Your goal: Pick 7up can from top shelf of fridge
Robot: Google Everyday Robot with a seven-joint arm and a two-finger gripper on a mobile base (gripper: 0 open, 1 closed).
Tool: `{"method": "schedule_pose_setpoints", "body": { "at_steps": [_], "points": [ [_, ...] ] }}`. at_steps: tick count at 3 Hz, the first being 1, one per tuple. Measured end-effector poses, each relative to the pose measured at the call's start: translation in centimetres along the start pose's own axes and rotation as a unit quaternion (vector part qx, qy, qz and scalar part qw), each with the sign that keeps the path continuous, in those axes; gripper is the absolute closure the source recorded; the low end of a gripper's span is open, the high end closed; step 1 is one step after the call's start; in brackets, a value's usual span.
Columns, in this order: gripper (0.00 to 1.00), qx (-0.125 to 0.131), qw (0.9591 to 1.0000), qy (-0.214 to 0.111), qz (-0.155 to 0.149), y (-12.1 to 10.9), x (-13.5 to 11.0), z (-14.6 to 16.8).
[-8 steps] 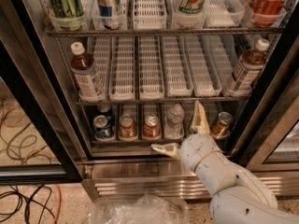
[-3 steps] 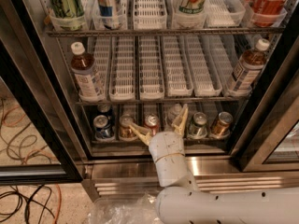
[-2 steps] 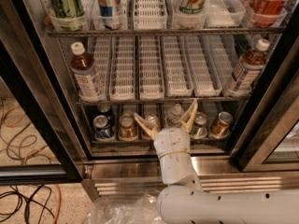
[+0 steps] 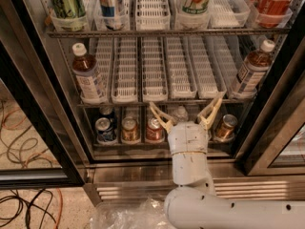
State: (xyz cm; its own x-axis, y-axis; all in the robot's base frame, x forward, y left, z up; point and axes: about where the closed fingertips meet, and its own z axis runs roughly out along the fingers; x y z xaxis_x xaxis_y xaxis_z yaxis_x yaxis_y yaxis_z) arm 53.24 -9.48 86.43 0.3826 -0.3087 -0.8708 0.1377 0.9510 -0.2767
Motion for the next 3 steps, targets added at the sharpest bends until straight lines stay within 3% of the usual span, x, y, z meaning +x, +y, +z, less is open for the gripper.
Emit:
{"method": "schedule_pose_setpoints", "body": {
  "at_steps": [1, 2, 3],
  "points": [
    [0.0, 0.015, 0.9994, -0.01, 0.029, -0.9, -2.2, 0.1],
    [0.0, 0.015, 0.9993, -0.011, 0.033, -0.8, -2.4, 0.2],
    [0.0, 0.017, 0.9968, -0.041, 0.066, -0.8, -3.4, 1.3]
  ]
}}
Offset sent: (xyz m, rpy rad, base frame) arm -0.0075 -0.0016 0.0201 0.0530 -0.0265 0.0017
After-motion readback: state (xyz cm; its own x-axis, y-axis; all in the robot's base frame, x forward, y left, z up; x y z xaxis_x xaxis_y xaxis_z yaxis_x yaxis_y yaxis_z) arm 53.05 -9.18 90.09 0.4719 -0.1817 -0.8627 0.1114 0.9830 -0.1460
